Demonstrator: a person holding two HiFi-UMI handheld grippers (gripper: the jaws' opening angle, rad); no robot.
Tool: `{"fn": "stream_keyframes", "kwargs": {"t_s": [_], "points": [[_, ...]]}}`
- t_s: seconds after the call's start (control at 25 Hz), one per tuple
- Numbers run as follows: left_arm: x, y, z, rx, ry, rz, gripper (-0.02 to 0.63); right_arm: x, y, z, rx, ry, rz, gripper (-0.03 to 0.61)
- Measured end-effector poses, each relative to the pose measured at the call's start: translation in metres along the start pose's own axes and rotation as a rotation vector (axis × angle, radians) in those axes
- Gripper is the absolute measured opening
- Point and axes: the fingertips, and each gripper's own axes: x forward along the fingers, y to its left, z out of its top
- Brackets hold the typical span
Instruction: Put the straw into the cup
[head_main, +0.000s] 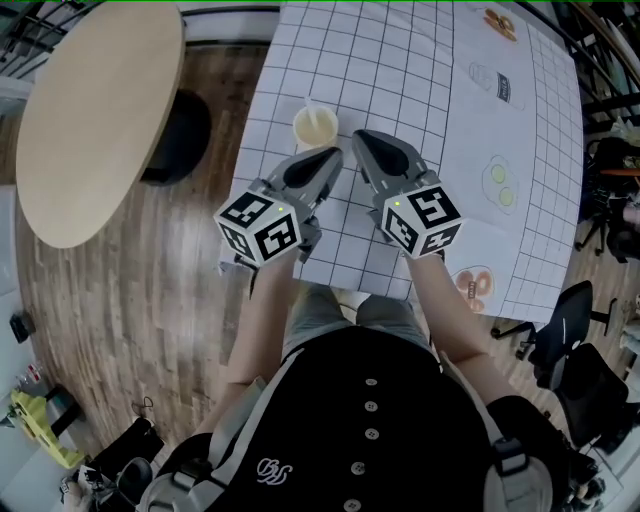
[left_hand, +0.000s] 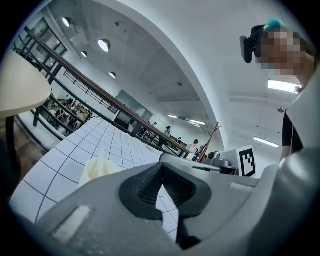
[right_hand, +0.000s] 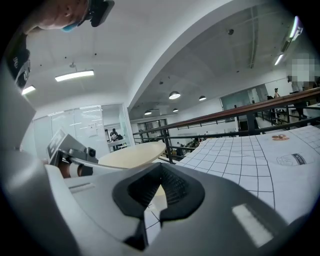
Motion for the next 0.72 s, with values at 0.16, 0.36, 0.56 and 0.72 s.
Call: {"fn": "stream_keyframes", "kwargs": {"t_s": [0.16,0.36,0.56,0.72], "points": [[0.005,-0.012,-0.005,-0.002,-0.015,0.029,-0.004,-0.017,-0.002,0.003,-0.006,-0.018,0.029,-0.001],[0.013,-0.037,-0.004,0.027,-0.040,0.040,-0.003,-0.041,-0.003,0.009,0.016,-0.030,0.065,0.000],[0.021,-0.066,-0.010,0.059,-0.045,0.037,-0.005,-0.066,0.000,0.018,-0.023,-0.027,0.108,0.000],[0.021,-0.086,-0.014,0.094,-0.042,0.056,-0.003,-0.084,0.004,0.024,-0.049,-0.045,0.138,0.000]]}}
